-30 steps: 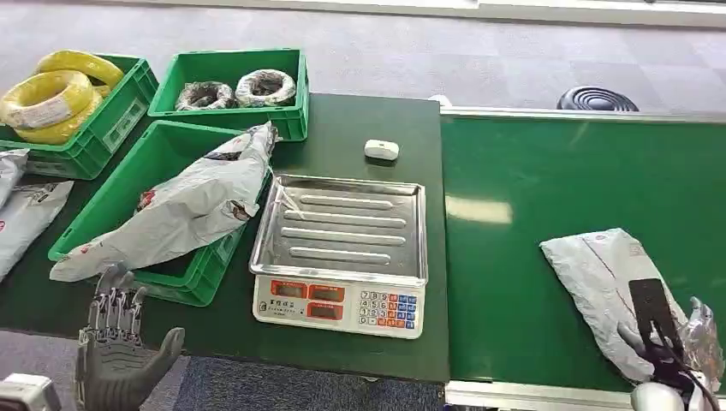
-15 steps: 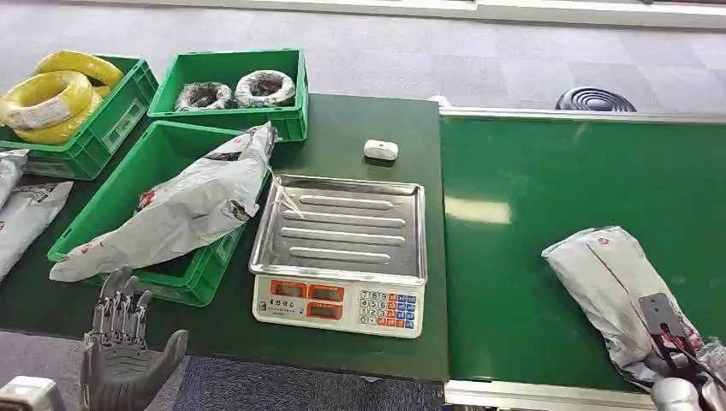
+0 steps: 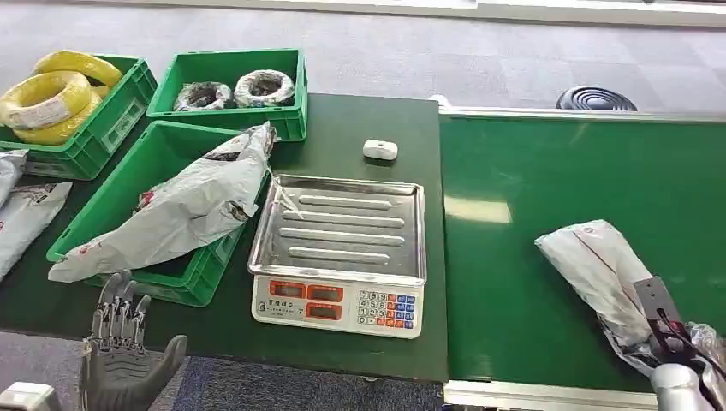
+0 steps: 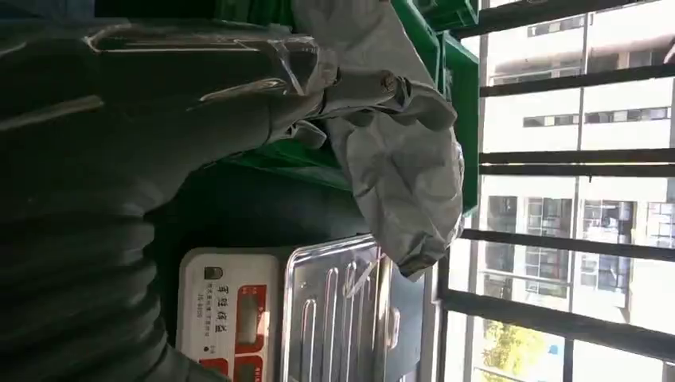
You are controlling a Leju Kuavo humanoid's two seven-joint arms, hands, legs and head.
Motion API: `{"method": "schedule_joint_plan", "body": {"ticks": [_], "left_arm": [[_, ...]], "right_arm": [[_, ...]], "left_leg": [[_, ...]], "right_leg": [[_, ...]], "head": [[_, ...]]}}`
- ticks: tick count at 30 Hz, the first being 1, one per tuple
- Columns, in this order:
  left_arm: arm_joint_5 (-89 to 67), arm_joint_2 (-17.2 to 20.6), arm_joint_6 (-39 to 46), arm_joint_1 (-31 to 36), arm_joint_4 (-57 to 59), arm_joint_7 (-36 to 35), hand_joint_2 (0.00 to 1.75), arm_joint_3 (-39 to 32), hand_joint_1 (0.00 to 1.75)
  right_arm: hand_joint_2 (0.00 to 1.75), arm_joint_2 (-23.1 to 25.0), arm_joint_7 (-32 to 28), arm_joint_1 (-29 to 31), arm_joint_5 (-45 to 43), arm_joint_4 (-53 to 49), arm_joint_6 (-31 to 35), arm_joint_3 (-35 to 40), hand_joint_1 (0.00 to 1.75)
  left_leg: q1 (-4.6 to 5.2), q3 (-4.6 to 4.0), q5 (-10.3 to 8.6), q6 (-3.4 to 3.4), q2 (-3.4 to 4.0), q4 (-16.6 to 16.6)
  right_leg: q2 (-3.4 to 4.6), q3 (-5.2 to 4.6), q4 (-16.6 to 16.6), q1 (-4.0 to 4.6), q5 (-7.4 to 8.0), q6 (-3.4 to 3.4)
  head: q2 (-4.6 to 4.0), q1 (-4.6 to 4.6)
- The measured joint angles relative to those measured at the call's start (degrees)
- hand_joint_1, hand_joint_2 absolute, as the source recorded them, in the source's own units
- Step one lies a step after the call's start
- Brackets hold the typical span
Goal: Moved the parcel from conveyor to table for the left to box.
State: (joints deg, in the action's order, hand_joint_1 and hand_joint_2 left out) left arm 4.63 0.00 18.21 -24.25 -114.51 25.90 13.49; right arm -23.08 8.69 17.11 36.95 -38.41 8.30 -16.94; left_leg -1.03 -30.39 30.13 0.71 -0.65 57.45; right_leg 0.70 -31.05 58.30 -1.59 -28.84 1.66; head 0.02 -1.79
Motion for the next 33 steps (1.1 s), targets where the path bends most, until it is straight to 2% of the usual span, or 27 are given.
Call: {"method": "schedule_joint_plan", "body": {"ticks": [3, 6, 10, 13, 15, 17, 21, 25, 26, 28, 29, 30, 33], "left_arm": [[-0.37, 0.02, -0.07, -0.02, -0.09, 0.04, 1.75, -0.07, 0.0], [-0.61, -0.11, -0.22, -0.11, -0.61, 0.35, 1.75, -0.15, 0.0], [-1.14, -0.28, -0.11, -0.2, -0.81, 1.14, 1.75, -0.13, 0.0], [-1.42, -0.31, -0.99, 0.15, -0.81, 1.53, 1.75, 0.04, 0.0], [-1.64, -0.31, -3.12, 0.96, -0.76, 1.55, 1.75, 0.35, 0.0], [-1.75, -0.31, -4.68, 2.1, -0.48, 1.55, 1.75, 0.48, 0.0], [-2.06, -0.31, -6.69, 3.65, 0.57, 1.7, 1.75, 0.59, 0.0], [-2.56, -0.33, -7.63, 4.47, 1.4, 1.53, 1.75, 0.59, 0.0], [-2.75, -0.35, -7.89, 4.59, 1.55, 1.38, 1.75, 0.59, 0.0], [-3.15, -0.5, -8.24, 4.67, 1.68, 0.77, 1.75, 0.57, 0.0], [-3.43, -0.63, -8.44, 4.7, 1.68, 0.52, 1.75, 0.55, 0.0], [-3.65, -0.81, -8.55, 4.72, 1.68, 0.2, 1.75, 0.55, 0.0], [-4.55, -1.27, -9.11, 4.67, 1.68, -0.55, 1.75, 0.28, 0.0]], "right_arm": [[1.75, 0.57, -6.8, -0.21, -9.25, -4.86, -2.71, 1.44, 1.75], [1.75, 1.49, -9.48, -0.78, -13.61, -14.72, 0.67, 4.62, 1.75], [1.75, 2.86, -13.07, -0.78, -14.28, -27.2, 10.51, 11.16, 1.75], [1.75, 4.68, -22.22, -1.45, -11.04, -36.31, 20.91, 17.25, 1.75], [1.75, 6.22, -27.24, -2.5, -3.36, -41.64, 25.58, 21.91, 1.75], [1.75, 7.7, -26.9, -3.1, 1.59, -45.05, 23.23, 26.04, 1.75], [1.75, 10.03, -19.81, -3.35, 5.43, -47.56, 9.15, 32.46, 1.75], [1.75, 11.43, -14.91, -3.31, 8.7, -47.34, -1.71, 34.25, 1.75], [1.75, 11.63, -13.83, -3.27, 9.51, -47.17, -4.09, 34.36, 1.54], [1.75, 12.0, -11.74, -3.03, 11.52, -46.29, -7.61, 34.49, 1.57], [1.75, 12.15, -10.28, -2.76, 12.84, -45.65, -9.25, 34.51, 1.5], [1.75, 12.28, -8.78, -2.5, 14.29, -44.76, -10.56, 34.51, 1.5], [1.75, 12.33, -8.37, -1.55, 15.75, -41.76, -11.38, 34.53, 1.47]], "left_leg": [[0.0, -0.06, -0.01, 0.0, 0.02, 0.0], [0.0, -0.01, -0.04, 0.0, 0.02, 0.0], [-0.04, -0.04, -0.05, 0.01, 0.02, 0.0], [-0.09, -0.02, -0.05, 0.02, 0.02, 0.0], [-0.11, -0.04, -0.05, 0.02, 0.0, -0.02], [-0.12, -0.01, -0.05, 0.03, 0.03, -0.03], [-0.11, 0.01, -0.07, 0.03, 0.02, -0.02], [-0.07, 0.01, -0.08, 0.03, 0.01, 0.0], [-0.07, 0.0, -0.08, 0.03, 0.01, 0.0], [-0.08, -0.02, -0.07, 0.03, 0.01, 0.0], [-0.08, -0.02, -0.07, 0.03, 0.01, 0.0], [-0.08, -0.04, -0.07, 0.03, 0.01, 0.0], [-0.08, -0.07, -0.07, 0.03, 0.01, 0.0]], "right_leg": [[0.01, -0.05, 0.03, 0.0, 0.01, 0.0], [0.01, -0.11, 0.03, 0.0, 0.01, 0.0], [0.01, -0.12, 0.06, 0.04, 0.0, -0.01], [0.0, -0.16, 0.06, 0.1, -0.01, -0.02], [-0.01, -0.15, 0.07, 0.12, -0.02, -0.03], [0.02, -0.13, 0.07, 0.13, -0.02, -0.03], [0.0, -0.08, 0.06, 0.12, -0.02, -0.03], [0.0, -0.08, 0.07, 0.07, 0.0, -0.02], [0.0, -0.09, 0.06, 0.08, 0.0, -0.02], [0.0, -0.12, 0.06, 0.08, 0.0, -0.02], [0.01, -0.13, 0.06, 0.08, 0.0, -0.02], [0.0, -0.14, 0.06, 0.08, 0.0, -0.02], [0.0, -0.17, 0.06, 0.08, 0.0, -0.02]], "head": [[0.0, -0.02], [0.0, -0.02], [0.0, 0.0], [0.0, 0.0], [0.0, 0.0], [0.0, 0.0], [0.0, 0.02], [0.0, 0.0], [0.0, 0.02], [0.0, 0.0], [0.0, -0.02], [0.0, 0.0], [0.0, 0.0]]}}
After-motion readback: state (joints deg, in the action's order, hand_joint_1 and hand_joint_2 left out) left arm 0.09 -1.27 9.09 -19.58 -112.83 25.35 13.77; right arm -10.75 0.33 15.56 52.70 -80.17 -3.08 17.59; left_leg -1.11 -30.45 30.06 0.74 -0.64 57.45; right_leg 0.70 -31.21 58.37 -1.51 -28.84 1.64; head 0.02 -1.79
